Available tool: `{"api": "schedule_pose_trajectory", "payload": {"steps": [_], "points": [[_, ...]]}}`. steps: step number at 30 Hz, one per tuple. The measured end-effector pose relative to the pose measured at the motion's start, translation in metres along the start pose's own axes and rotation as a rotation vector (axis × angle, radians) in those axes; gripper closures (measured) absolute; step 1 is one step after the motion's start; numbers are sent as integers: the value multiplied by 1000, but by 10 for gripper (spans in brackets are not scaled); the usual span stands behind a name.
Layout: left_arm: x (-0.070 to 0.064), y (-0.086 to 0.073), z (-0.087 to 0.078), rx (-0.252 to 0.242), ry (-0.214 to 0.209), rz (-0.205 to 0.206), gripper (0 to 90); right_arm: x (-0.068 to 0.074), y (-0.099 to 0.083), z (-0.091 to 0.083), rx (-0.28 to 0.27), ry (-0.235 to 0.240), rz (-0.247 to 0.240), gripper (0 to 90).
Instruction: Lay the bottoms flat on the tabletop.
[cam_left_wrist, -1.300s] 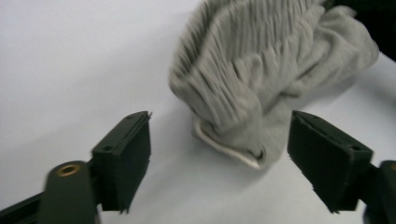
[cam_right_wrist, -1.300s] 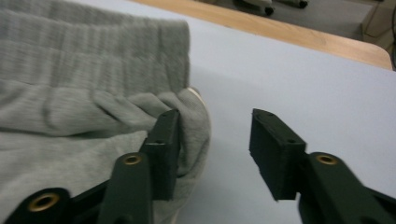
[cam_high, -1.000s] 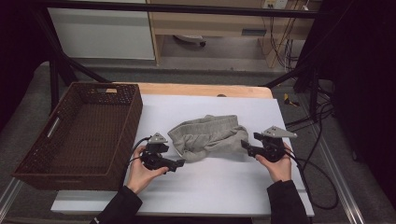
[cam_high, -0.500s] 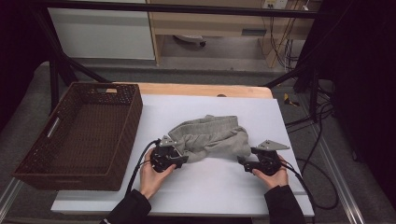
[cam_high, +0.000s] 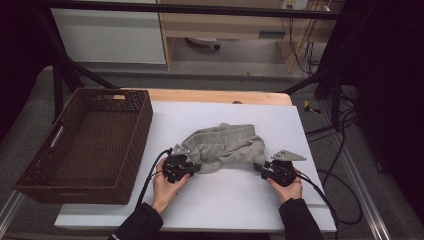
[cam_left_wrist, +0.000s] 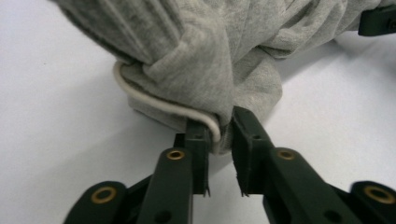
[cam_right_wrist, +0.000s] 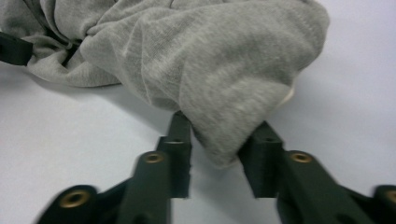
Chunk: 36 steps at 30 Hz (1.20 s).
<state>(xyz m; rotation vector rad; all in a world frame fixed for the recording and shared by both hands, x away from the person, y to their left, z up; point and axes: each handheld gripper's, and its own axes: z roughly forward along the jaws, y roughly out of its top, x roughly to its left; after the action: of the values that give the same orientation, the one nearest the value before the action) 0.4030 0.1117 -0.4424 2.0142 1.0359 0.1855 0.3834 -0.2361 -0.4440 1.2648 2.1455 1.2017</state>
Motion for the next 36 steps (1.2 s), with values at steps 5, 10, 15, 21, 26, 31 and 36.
{"api": "schedule_pose_trajectory", "payload": {"steps": [5, 10, 15, 21, 26, 31, 36], "points": [[0, 1, -5, 7, -11, 7, 818, -1, 2, -4, 7, 14, -5, 798], [1, 4, -24, -19, -42, 18, 827, -2, 7, -17, -10, 41, -21, 813], [3, 6, -55, -46, -76, 2, 833, -4, 14, -40, -21, 51, -37, 816], [4, 9, -92, -10, -103, 15, 834, -1, 22, -71, 5, 66, -88, 818], [3, 3, -94, 36, -97, 20, 829, -3, 10, -79, 91, 86, -76, 813], [2, -3, -76, 65, -81, 32, 758, -7, -9, -58, 171, 113, -52, 742], [5, -2, -77, 41, -78, 8, 561, -5, -3, -67, 77, 121, -64, 463]]}}
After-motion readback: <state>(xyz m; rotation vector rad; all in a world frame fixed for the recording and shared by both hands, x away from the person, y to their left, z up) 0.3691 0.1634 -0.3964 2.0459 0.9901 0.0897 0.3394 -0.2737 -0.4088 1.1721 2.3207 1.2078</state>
